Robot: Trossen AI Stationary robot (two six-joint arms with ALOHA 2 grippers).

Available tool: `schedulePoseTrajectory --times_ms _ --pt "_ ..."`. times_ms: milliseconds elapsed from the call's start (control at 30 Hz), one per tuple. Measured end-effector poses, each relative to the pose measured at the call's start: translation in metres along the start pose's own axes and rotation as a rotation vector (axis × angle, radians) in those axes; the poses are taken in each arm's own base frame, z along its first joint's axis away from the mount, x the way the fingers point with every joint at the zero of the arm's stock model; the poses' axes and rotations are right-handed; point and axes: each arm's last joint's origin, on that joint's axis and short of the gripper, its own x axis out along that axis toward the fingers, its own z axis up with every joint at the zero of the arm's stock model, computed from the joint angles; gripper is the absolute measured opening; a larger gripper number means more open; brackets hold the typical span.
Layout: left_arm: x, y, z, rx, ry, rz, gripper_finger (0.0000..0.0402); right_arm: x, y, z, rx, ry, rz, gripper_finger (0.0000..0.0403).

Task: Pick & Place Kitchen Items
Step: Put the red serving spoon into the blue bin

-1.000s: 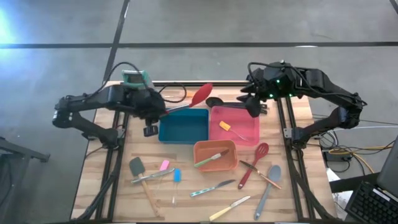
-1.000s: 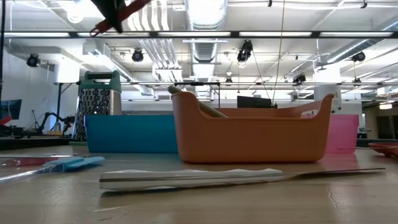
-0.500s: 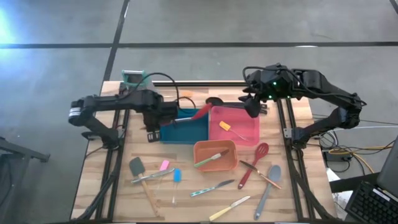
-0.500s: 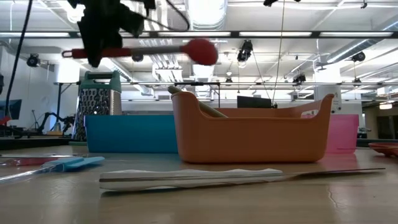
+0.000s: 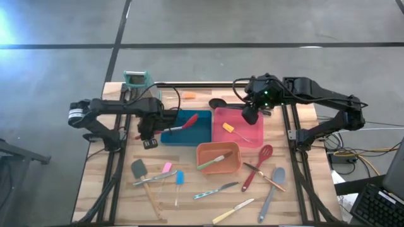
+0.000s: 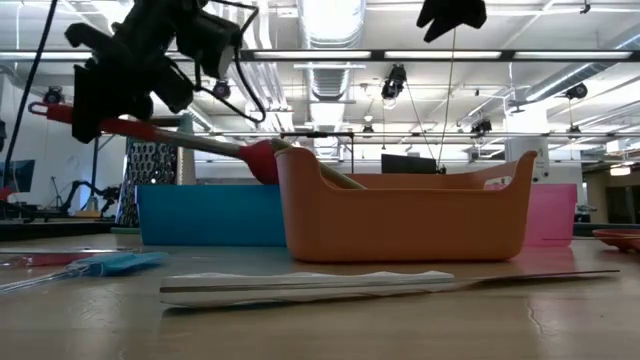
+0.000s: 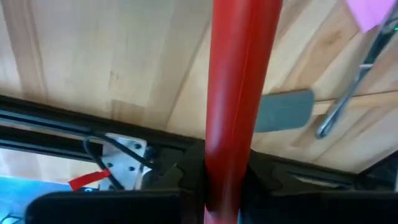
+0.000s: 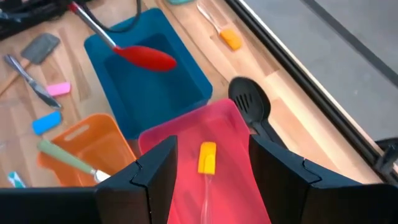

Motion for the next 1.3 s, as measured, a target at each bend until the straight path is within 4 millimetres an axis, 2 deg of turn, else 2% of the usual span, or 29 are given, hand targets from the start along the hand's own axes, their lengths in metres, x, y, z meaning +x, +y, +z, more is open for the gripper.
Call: schedulePoseTrajectory --times_ms 267,467,567,833,1233,1300 --pt "0.011 0.002 0.030 0.064 0.016 0.003 0.0058 0.006 0.001 0.000 0.000 -0.016 0.005 0.0192" --pt "0.024 0.015 0.052 0.069 0.076 0.017 0.0058 0.006 0.001 0.000 0.002 -0.017 0.005 0.0192" --pt "0.023 0.021 0.061 0.065 0.058 0.008 0.0058 0.006 0.001 0.000 0.003 -0.017 0.005 0.0192" --pt "0.017 0.026 0.077 0.081 0.009 -0.003 0.0058 0.006 0.001 0.000 0.000 -0.017 0.003 0.0192" --pt "0.032 0.027 0.092 0.089 0.068 -0.005 0.0059 0.006 0.001 0.000 0.001 -0.019 -0.002 0.0192" --pt "0.032 0.027 0.092 0.089 0.067 -0.005 0.0076 0.006 0.001 0.000 0.001 -0.019 -0.002 0.0192"
